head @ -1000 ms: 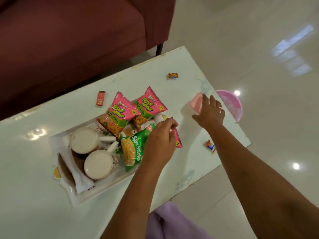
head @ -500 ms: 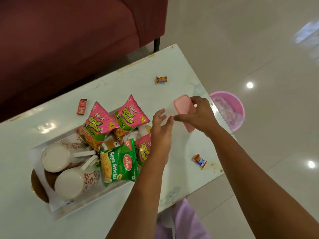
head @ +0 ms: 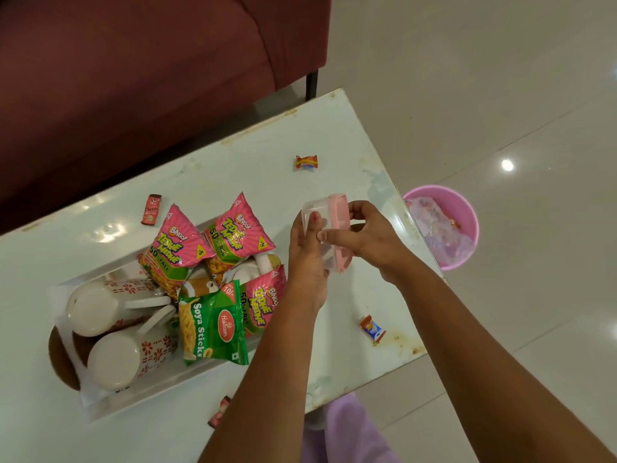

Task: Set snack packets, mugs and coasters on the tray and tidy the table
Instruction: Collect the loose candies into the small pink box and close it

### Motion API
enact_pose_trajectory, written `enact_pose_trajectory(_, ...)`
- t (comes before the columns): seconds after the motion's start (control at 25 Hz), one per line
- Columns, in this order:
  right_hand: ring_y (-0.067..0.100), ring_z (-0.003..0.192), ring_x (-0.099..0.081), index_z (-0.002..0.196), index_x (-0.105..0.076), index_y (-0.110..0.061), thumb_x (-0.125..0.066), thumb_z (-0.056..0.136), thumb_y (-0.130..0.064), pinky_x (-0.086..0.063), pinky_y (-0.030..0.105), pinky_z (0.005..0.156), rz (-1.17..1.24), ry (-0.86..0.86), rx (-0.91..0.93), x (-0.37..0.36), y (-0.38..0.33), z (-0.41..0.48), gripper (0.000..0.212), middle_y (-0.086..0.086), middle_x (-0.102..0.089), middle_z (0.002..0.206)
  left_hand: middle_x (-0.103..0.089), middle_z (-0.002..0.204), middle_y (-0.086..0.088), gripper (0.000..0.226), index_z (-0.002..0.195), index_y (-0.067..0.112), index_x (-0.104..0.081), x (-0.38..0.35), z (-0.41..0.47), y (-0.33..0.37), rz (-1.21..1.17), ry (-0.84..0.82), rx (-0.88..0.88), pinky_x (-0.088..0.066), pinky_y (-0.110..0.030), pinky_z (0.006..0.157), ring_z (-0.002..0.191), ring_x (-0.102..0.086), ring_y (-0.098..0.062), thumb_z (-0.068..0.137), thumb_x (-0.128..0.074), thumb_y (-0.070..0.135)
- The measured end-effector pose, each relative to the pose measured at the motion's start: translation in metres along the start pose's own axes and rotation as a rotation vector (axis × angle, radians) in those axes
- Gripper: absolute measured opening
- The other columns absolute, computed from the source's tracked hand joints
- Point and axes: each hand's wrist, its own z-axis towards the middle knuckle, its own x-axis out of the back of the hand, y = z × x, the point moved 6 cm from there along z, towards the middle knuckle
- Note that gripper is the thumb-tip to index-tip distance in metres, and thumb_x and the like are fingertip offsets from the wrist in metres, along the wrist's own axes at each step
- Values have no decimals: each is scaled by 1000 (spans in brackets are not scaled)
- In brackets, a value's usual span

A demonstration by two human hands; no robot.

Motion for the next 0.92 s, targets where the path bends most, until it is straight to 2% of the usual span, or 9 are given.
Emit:
enact_pose_trajectory(0.16,9,87,-55,109,-41,-28,-81,60,-46,-47,21,60,-50,16,-39,-3,9,6,66,-15,-50,97,-57,134,-12,77,133,27,-47,1,2,-9,-18,61,26,-48,-59,95,118,-59,-32,65,-60,61)
enact_pose_trajectory(0.32,14,97,-53,110,-39,-29,-82,49,-55,-51,30,74,-69,195,-17,6,14,6,80,-5,-51,111,-53,139,-2,57,135,33,-41,15,8,-17,-87,201,64,-44,-56,100,120,-55,-26,85,-51,57)
enact_pose_trajectory(0.4,15,98,-56,116,-44,-26,-80,52,-56,-55,33,76,33,257,-32,15,19,8,80,-4,-54,113,-51,139,-1,52,134,35,-42,16,13,-16,-177,187,83,-49,-49,94,113,-56,-24,88,-45,58)
enact_pose_trajectory(0.48,13,93,-61,124,-49,-19,-76,64,-52,-58,36,75,141,312,-92,28,27,14,73,0,-59,116,-53,131,-2,45,125,39,-48,9,16,-13,-268,129,107,-54,-44,82,103,-59,-23,87,-41,63)
enact_pose_trajectory(0.52,14,92,-61,126,-50,-17,-72,69,-52,-58,37,75,85,368,-98,37,29,17,71,4,-60,118,-54,126,-2,45,123,40,-49,6,16,-13,-320,109,122,-56,-43,79,99,-59,-23,86,-40,65)
enact_pose_trajectory(0.6,28,105,-58,133,-41,-15,-69,72,-55,-54,45,84,-343,488,-73,53,29,25,78,13,-54,127,-58,118,-3,49,120,37,-52,6,16,-16,-431,67,159,-58,-43,77,90,-60,-23,84,-40,68)
enact_pose_trajectory(0.72,40,122,-42,135,-31,-24,-72,70,-54,-48,52,88,-814,488,-13,44,25,32,82,16,-43,134,-62,116,-6,53,116,31,-58,11,14,-22,-506,15,195,-58,-44,78,87,-63,-27,82,-42,70)
enact_pose_trajectory(0.84,39,126,-38,132,-34,-22,-70,74,-51,-47,52,91,-955,465,-12,36,28,37,74,13,-39,137,-64,114,-8,54,115,28,-61,14,10,-29,-503,5,226,-60,-41,72,90,-65,-29,83,-43,68)
enact_pose_trajectory(0.92,36,129,-36,131,-41,-18,-63,83,-46,-42,48,99,-918,490,26,35,25,33,60,12,-38,141,-66,113,-9,55,115,26,-61,14,8,-32,-499,23,251,-60,-41,69,91,-65,-29,83,-44,68)
